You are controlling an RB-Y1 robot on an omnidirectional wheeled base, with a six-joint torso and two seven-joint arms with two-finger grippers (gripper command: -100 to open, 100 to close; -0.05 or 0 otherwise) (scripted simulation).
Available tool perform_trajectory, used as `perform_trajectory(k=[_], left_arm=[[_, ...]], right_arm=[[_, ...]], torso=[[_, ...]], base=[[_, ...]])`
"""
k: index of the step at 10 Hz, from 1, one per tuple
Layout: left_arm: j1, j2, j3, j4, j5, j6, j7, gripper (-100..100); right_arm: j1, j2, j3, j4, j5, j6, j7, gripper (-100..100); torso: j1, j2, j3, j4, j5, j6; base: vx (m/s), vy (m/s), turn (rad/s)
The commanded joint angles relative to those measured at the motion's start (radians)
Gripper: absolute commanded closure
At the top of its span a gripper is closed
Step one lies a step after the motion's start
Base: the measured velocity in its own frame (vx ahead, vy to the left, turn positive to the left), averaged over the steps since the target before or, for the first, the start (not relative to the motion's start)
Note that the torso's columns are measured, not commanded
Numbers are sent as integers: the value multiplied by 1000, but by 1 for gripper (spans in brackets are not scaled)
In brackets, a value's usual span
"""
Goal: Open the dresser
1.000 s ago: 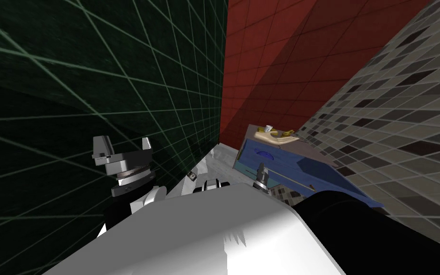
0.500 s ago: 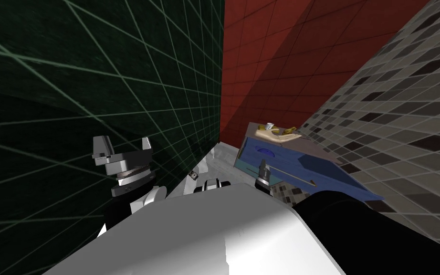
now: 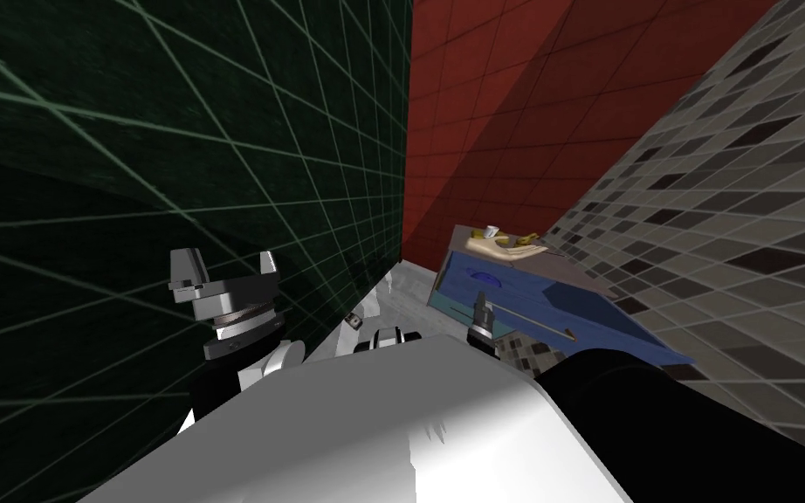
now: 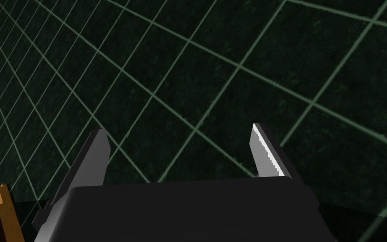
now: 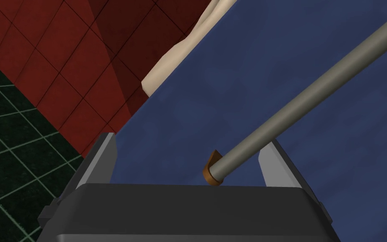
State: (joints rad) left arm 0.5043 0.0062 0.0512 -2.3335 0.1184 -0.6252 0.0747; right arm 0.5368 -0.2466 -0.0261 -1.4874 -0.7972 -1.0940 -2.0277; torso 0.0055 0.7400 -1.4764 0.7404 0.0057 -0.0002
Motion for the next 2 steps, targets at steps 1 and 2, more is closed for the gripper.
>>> perform_trajectory(k=[1, 2], left_arm=[[0, 0, 0, 0, 0, 0, 0, 0], [0, 0, 0, 0, 0, 0, 0, 0]], right_arm=[[1, 1, 1, 2, -1, 2, 0, 0], [2, 2, 1, 3, -1, 3, 0, 0]], torso=[[-1, -1, 0, -1, -1, 0], [-2, -1, 0, -1, -2, 0]], base=[[0, 0, 0], [0, 0, 0]])
